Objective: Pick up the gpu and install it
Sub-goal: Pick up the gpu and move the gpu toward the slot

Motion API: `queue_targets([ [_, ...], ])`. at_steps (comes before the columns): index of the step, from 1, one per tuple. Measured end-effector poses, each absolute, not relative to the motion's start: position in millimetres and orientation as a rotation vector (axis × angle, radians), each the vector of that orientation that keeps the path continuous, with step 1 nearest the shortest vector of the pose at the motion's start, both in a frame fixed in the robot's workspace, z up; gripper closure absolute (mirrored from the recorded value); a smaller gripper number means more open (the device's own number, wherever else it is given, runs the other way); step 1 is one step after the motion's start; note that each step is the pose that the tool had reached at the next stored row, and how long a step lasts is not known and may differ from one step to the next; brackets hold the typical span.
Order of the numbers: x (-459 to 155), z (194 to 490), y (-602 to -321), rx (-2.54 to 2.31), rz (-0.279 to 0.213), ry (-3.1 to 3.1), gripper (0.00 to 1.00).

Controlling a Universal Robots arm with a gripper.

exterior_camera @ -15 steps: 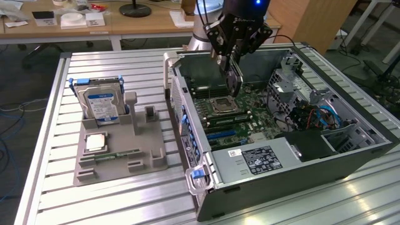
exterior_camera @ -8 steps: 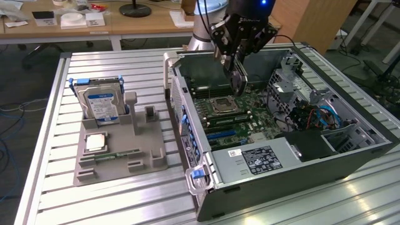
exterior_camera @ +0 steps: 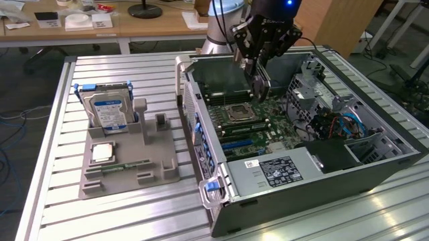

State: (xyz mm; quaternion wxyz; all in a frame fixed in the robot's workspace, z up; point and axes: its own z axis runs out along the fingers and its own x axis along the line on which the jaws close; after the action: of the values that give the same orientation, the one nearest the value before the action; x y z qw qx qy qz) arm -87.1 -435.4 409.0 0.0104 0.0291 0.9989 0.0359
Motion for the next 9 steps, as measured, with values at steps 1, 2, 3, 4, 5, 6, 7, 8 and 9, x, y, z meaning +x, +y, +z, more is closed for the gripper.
queue_targets([
  [1,-85.4,409.0,-435.4,0.091,0.112,3.117,0.73],
  [2,-83.7,409.0,-435.4,0.091,0.112,3.117,0.73],
  [3,-81.9,408.9,-435.4,0.091,0.112,3.117,0.73],
  [4,-80.2,409.0,-435.4,0.091,0.112,3.117,0.73],
  [5,-78.4,408.9,-435.4,0.091,0.112,3.117,0.73],
  [6,-76.5,408.9,-435.4,0.091,0.112,3.117,0.73],
  [7,-74.7,408.9,-435.4,0.091,0.112,3.117,0.73],
  [8,-73.0,408.9,-435.4,0.091,0.112,3.117,0.73],
  [9,-71.3,409.0,-435.4,0.091,0.112,3.118,0.73],
])
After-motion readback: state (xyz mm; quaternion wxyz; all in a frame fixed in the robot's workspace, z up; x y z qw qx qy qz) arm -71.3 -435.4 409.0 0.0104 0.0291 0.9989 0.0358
